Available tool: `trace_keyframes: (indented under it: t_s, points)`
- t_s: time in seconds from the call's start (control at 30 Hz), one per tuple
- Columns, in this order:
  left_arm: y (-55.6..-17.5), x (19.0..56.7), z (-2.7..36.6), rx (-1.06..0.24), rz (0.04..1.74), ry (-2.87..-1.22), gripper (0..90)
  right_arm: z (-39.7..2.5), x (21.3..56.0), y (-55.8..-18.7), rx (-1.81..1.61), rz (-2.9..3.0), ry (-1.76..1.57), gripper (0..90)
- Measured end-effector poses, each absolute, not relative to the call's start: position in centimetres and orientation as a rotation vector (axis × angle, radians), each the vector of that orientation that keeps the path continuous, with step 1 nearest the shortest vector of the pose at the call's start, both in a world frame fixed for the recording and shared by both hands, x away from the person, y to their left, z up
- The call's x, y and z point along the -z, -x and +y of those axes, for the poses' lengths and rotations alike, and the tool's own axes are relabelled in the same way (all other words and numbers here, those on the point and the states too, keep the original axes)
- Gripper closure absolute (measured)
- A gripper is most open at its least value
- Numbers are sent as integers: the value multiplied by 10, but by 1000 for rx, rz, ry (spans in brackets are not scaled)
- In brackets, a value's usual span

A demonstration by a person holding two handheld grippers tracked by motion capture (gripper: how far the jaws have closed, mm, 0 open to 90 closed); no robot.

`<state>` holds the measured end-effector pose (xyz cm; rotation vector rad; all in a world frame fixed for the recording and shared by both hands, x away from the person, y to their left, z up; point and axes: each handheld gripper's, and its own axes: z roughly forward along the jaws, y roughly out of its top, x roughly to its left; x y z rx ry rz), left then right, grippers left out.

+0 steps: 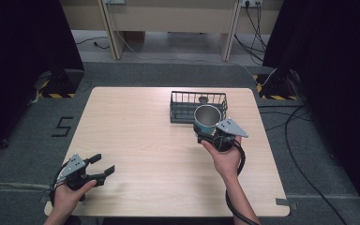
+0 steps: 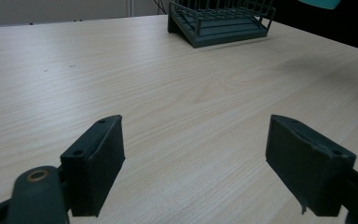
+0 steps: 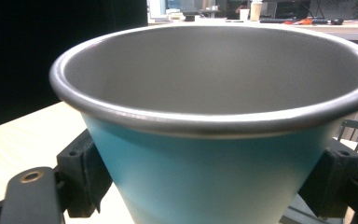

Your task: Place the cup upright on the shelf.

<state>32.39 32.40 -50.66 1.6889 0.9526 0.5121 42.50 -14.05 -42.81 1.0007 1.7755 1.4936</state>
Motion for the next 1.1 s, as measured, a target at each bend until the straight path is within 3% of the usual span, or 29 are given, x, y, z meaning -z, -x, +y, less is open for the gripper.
trace_keyframes:
  t_s: [1.1]
  points:
    - [-323,506,325,-518,949,-1691,193,-134,414,-461,-1481,1746,-1031,183]
